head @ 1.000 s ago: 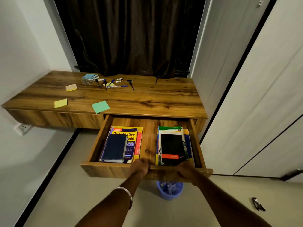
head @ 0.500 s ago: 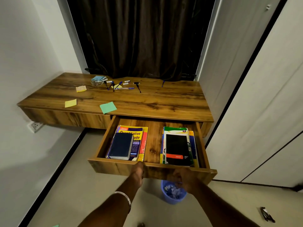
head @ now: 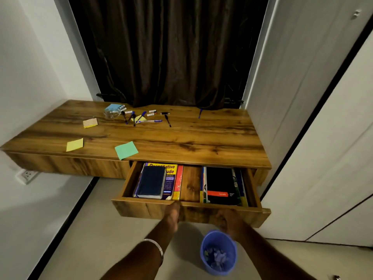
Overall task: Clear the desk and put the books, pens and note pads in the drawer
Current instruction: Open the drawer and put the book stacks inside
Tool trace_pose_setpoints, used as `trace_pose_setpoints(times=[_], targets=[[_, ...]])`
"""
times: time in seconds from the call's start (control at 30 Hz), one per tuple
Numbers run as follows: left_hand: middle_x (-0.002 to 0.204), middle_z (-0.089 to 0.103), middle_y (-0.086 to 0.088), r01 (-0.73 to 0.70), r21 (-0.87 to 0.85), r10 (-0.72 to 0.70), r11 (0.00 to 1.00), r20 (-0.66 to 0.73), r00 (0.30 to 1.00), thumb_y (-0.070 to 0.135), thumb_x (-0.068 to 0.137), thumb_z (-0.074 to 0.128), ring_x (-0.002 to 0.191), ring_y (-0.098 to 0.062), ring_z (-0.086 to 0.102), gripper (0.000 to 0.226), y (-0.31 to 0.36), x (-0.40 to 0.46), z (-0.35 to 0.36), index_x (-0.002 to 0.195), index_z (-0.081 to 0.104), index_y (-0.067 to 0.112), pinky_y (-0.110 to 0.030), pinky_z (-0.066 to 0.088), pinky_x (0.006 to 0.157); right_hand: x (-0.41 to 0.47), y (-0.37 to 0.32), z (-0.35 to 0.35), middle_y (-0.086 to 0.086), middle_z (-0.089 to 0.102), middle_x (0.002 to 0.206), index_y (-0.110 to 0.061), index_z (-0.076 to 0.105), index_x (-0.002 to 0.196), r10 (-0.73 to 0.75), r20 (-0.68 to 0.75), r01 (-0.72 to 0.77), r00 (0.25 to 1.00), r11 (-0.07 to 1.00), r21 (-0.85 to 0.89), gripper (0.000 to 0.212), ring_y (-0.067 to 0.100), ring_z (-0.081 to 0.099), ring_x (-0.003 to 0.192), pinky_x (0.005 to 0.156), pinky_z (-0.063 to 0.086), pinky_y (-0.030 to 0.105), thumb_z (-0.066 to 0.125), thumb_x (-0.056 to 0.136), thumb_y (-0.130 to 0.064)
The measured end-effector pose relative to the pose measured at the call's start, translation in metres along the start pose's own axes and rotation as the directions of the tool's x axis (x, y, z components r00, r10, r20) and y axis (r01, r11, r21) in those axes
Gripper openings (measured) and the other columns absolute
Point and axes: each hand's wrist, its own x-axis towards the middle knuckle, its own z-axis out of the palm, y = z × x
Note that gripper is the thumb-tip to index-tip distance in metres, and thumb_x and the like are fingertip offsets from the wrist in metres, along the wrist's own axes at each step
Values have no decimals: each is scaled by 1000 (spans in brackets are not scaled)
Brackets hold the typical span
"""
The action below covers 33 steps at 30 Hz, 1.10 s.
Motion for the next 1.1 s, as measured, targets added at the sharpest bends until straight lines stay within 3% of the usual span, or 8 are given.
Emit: trace_pose_setpoints(times=[0.17, 0.27, 0.43, 0.6, 0.67, 0.8, 0.97, 1.1], targets=[[101, 62, -7, -18, 110, 17, 994, 2, 1000, 26, 100, 43, 84, -17, 56, 26, 22, 37, 7, 117, 55, 11, -30, 42, 78, 30, -28, 5, -2, 62, 73, -12, 57, 86, 25, 68, -23, 997, 999, -33, 27, 14, 55, 73, 68, 44, 26, 44, 100, -31], [101, 65, -9, 8, 162, -10, 987, 8, 1000, 30, 99, 43, 89, -21, 58, 26, 35, 58, 10, 111, 59, 13, -30, 43, 69, 48, -39, 5, 0, 58, 87, -11, 54, 98, -21, 104, 18, 994, 999, 30, 29, 12, 56, 78, 63, 45, 24, 37, 103, -34], [94, 62, -10, 6, 194, -14, 981, 39, 999, 28, 98, 43, 87, -23, 56, 22, 55, 85, 16, 93, 60, 16, -32, 42, 74, 79, -54, 6, -8, 54, 47, -18, 45, 73, -88, 37, 86, 995, 994, 68, 27, -1, 51, 39, 39, 40, 14, 45, 100, -20], [79, 55, -3, -1, 221, -6, 975, 29, 1000, 21, 99, 39, 71, -16, 48, 20, 69, 111, 27, 95, 57, 15, -34, 44, 77, 113, -62, 2, -9, 53, 48, -18, 46, 71, -139, 31, 139, 990, 990, -1, 23, 2, 51, 42, 44, 40, 17, 53, 93, -17], [77, 54, -2, 10, 230, -15, 973, 22, 1000, 20, 98, 39, 68, -15, 46, 18, 75, 121, 32, 98, 57, 16, -30, 39, 67, 123, -71, 1, -4, 50, 52, -16, 46, 70, -129, 29, 130, 991, 991, -44, 19, 9, 48, 44, 46, 39, 20, 59, 84, -16], [81, 52, -3, 19, 254, -20, 967, 1, 1000, 20, 96, 40, 75, -18, 45, 19, 85, 137, 39, 88, 57, 20, -33, 37, 79, 136, -89, 4, 10, 55, 65, -13, 53, 70, -94, -3, 93, 996, 992, -86, 14, 21, 52, 59, 54, 42, 26, 64, 78, -10], [74, 49, 0, 21, 262, -18, 965, -12, 1000, 16, 95, 40, 64, -15, 39, 23, 97, 152, 47, 80, 56, 21, -27, 30, 61, 147, -94, -1, 14, 61, 70, -18, 55, 60, -105, 20, 106, 994, 991, -77, 17, 23, 60, 62, 58, 47, 30, 62, 74, -11], [69, 44, -1, 23, 255, -14, 967, -35, 999, 13, 94, 39, 62, -15, 36, 26, 106, 160, 53, 73, 52, 21, -28, 29, 60, 166, -96, -7, 11, 53, 64, -22, 52, 56, -97, -3, 96, 995, 987, -131, 22, 22, 52, 60, 57, 44, 31, 62, 74, -15]])
